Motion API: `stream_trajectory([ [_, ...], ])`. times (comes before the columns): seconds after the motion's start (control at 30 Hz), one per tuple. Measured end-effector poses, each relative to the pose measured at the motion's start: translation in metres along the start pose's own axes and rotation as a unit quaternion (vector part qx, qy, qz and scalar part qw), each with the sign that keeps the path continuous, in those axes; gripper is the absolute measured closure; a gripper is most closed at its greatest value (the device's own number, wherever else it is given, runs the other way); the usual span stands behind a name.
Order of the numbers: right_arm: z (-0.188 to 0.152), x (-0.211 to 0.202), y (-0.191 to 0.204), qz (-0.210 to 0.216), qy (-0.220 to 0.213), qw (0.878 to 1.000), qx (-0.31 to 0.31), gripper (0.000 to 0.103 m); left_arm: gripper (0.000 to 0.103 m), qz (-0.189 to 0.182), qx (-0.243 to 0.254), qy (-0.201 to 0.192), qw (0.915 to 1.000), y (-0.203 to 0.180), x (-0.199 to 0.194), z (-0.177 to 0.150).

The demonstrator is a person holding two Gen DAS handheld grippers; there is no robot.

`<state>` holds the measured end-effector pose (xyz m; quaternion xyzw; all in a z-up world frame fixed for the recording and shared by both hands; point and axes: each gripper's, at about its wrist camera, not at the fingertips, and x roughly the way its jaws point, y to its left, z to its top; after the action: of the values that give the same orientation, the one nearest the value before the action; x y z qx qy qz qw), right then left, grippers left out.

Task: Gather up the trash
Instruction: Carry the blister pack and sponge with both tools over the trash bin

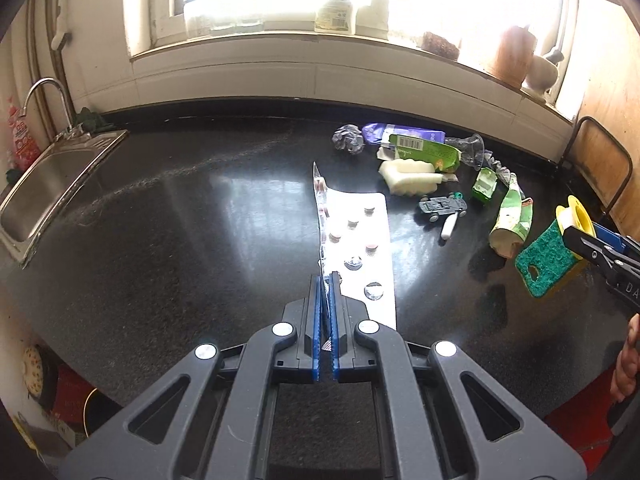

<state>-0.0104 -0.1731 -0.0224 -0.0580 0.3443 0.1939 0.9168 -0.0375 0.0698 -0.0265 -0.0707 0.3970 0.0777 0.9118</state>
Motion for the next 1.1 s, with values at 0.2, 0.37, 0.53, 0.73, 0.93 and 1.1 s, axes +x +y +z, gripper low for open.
stream_trajectory([
  [0.2,0.004,0.008,0.100,0.105,-0.003,0.993,-0.059,0.049,0.100,0.044,-0.047,-0.013,0.9978,0.074,-0.034,-0.026],
  [0.37,-0.003,0.020,0.228,0.234,0.020,0.963,-0.133,0.049,0.100,0.111,-0.102,-0.017,0.9884,0.157,-0.071,-0.068],
  [0.53,-0.030,0.026,0.355,0.334,0.053,0.918,-0.207,0.049,0.100,0.187,-0.175,0.010,0.9666,0.244,-0.100,-0.135],
  [0.73,-0.083,0.055,0.469,0.397,0.131,0.866,-0.273,0.049,0.100,0.221,-0.250,0.063,0.9404,0.321,-0.101,-0.222],
  [0.93,-0.138,0.092,0.527,0.396,0.186,0.837,-0.328,0.049,0.100,0.202,-0.288,0.109,0.9295,0.361,-0.060,-0.281],
  [1.1,-0.162,0.121,0.553,0.395,0.231,0.826,-0.329,0.049,0.100,0.196,-0.313,0.129,0.9206,0.377,-0.038,-0.315],
])
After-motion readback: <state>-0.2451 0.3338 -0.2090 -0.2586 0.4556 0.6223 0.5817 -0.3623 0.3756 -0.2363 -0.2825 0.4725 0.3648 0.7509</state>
